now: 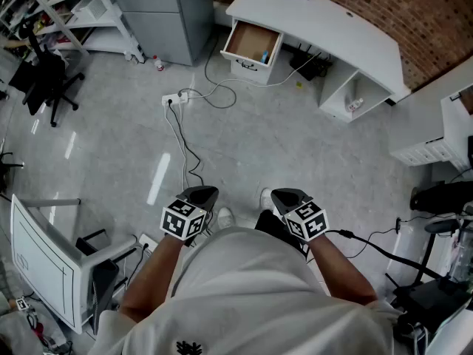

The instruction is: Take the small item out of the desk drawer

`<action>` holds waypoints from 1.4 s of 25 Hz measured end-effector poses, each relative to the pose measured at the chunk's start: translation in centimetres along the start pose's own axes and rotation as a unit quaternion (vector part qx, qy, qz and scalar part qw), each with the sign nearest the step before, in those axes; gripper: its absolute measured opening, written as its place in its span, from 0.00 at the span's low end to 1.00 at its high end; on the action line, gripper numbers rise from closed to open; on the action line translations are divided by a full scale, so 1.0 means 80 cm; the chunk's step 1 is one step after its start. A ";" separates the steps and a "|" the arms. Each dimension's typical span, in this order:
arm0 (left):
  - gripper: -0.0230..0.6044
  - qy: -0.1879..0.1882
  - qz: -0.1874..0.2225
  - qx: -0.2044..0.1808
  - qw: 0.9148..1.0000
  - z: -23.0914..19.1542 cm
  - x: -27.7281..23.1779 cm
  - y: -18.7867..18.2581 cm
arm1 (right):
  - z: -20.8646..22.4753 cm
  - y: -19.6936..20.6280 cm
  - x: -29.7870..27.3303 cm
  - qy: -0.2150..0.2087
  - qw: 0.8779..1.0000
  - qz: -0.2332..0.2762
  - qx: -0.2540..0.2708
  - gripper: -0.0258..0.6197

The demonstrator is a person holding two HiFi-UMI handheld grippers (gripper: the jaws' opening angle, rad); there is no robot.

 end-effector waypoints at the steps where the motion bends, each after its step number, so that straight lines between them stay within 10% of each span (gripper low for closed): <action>1: 0.08 0.000 -0.005 -0.008 1.000 -0.008 -0.001 0.004 | -0.003 0.002 -0.004 0.002 1.000 0.001 -0.003 0.09; 15: 0.08 0.039 -0.010 -0.067 0.997 -0.028 -0.085 -0.065 | 0.058 -0.026 -0.005 0.023 0.999 0.015 -0.017 0.09; 35: 0.08 0.003 -0.038 -0.076 0.996 -0.114 -0.326 -0.305 | 0.349 -0.214 -0.011 0.009 1.000 0.016 0.006 0.20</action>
Point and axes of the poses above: the fingertips, and each gripper's own axes: x backward along the fingers, z to its right, y out of its underside, the point moved 1 cm from there along x, backward along the fingers, and after that the axes turned 14 degrees about -x, right-handed, at the moved point
